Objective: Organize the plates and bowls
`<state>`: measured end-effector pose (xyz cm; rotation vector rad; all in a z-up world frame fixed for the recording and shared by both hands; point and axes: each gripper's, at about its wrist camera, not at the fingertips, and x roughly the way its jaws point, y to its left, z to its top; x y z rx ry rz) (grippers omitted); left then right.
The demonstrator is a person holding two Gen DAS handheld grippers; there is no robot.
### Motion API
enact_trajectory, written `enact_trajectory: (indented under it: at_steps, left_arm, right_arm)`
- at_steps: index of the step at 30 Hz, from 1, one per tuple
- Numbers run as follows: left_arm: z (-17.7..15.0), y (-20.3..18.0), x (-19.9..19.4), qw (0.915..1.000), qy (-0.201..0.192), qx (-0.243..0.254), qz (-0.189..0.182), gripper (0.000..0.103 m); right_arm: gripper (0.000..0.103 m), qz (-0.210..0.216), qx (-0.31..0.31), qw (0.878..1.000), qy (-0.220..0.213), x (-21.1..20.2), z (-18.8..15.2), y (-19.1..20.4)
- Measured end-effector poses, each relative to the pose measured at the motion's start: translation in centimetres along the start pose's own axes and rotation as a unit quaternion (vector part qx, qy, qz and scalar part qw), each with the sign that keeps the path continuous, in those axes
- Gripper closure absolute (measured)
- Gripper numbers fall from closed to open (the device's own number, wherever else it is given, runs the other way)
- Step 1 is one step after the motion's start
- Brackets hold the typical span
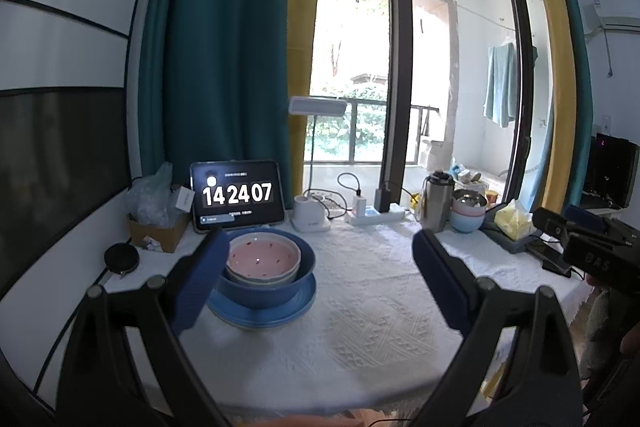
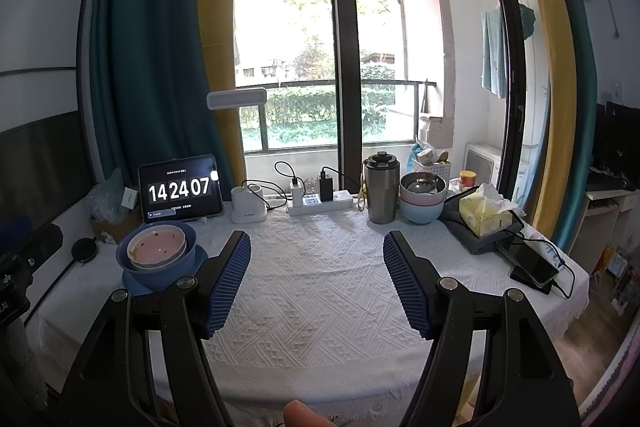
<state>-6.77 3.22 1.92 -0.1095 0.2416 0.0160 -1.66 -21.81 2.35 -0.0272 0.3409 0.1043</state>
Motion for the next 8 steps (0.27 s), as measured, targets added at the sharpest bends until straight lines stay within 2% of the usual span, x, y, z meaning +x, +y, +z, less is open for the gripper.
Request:
enact_trajectory:
  at_steps: [8]
  left_arm:
    - [-0.05,0.28,0.48,1.0,0.007,-0.001,0.006,0.009]
  right_arm:
    - [0.031,0.002,0.0,1.0,0.003,0.17,-0.11,-0.13]
